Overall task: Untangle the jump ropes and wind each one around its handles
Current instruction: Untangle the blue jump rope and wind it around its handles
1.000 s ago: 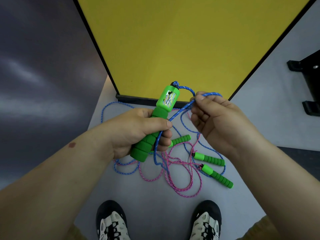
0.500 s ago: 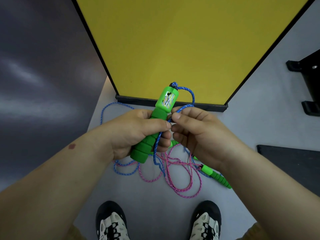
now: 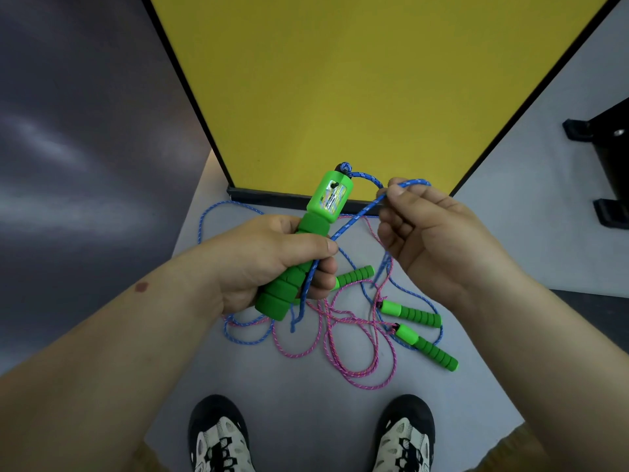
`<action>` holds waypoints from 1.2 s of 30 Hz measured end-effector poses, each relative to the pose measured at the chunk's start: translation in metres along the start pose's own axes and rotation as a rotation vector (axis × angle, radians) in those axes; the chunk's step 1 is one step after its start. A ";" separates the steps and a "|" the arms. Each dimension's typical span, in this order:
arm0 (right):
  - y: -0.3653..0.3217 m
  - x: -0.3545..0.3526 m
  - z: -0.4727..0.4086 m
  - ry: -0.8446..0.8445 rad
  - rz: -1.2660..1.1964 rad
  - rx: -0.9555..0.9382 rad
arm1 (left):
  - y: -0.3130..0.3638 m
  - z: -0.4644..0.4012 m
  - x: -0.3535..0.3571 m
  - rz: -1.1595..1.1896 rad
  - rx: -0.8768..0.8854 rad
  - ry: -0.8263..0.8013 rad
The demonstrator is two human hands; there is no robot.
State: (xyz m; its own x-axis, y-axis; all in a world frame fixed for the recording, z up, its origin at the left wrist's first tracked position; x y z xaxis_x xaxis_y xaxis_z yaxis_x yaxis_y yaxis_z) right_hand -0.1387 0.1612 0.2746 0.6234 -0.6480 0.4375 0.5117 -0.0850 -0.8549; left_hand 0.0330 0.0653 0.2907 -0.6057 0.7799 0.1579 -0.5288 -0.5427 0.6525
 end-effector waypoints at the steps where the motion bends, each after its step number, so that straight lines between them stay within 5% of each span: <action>1: -0.001 -0.001 -0.001 0.005 -0.006 -0.001 | 0.000 0.000 0.000 0.001 0.002 0.000; 17: 0.023 0.016 0.022 -0.277 0.134 0.109 | 0.000 0.002 0.003 0.018 0.005 -0.005; 30: 0.000 -0.002 -0.001 0.030 -0.009 0.027 | 0.000 0.000 0.001 0.016 -0.006 -0.003; 36: 0.002 -0.001 0.002 -0.012 -0.018 0.059 | 0.000 0.000 0.003 0.011 -0.003 -0.006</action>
State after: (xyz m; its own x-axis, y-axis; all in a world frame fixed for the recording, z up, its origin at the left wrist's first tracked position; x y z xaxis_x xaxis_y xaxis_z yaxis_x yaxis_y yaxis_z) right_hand -0.1369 0.1627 0.2727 0.6204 -0.6379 0.4563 0.5566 -0.0517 -0.8292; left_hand 0.0316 0.0676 0.2908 -0.6078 0.7758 0.1694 -0.5242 -0.5522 0.6483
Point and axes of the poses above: each hand's wrist, its own z-axis away from the middle knuckle, its own x-axis out of the palm, y = z × x, the point moved 1 cm from there along -z, towards the middle knuckle, and after that the axes turned 11 degrees about -x, right-handed, at the moved point
